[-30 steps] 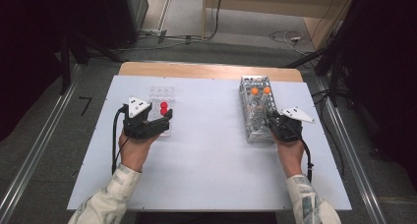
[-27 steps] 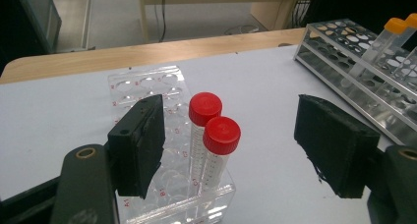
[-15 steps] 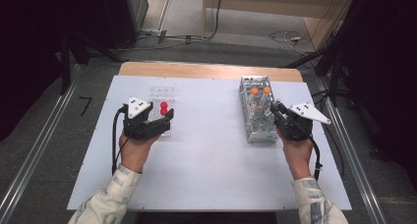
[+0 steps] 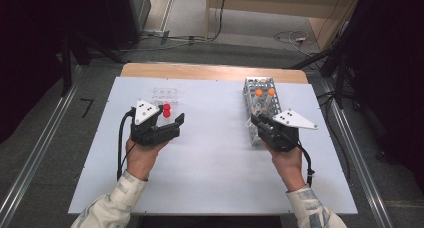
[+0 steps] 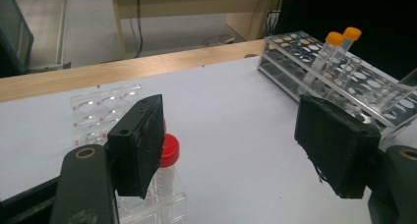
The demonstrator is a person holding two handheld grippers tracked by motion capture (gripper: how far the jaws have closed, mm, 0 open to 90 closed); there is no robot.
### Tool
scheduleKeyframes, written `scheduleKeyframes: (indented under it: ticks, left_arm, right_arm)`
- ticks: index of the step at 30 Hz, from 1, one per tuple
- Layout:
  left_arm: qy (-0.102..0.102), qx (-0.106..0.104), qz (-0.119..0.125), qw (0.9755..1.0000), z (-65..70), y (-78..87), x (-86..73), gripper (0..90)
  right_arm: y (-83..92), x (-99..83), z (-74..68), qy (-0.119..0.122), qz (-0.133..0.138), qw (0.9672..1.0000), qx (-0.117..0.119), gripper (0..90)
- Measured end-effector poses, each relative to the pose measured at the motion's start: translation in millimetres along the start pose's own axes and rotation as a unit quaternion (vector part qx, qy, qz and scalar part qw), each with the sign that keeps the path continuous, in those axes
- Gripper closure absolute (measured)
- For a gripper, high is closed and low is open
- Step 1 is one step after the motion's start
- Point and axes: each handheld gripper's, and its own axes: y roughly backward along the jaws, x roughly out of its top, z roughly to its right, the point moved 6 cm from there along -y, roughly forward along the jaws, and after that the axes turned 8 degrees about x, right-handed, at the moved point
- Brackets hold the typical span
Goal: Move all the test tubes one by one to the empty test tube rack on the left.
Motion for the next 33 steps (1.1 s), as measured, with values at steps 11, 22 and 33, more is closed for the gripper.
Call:
scheduleKeyframes:
  ticks: [11,22,33]
  left_arm:
    - [-0.028,-0.032,-0.012,0.9990,27.9,0.4,-4.5,20.4]
    - [-0.055,-0.088,-0.043,0.9937,65.5,-4.1,-17.4,13.2]
    - [-0.086,-0.129,-0.047,0.9868,82.6,-5.6,-28.6,42.5]
  right_arm:
    - [-26.7,-19.7,-40.9,0.028,-0.038,0.9978,0.047,73.4]
    - [-41.6,-32.0,-70.0,0.046,-0.060,0.9939,0.080,73.5]
    - [-55.1,-38.5,-98.5,0.069,-0.068,0.9891,0.111,73.4]
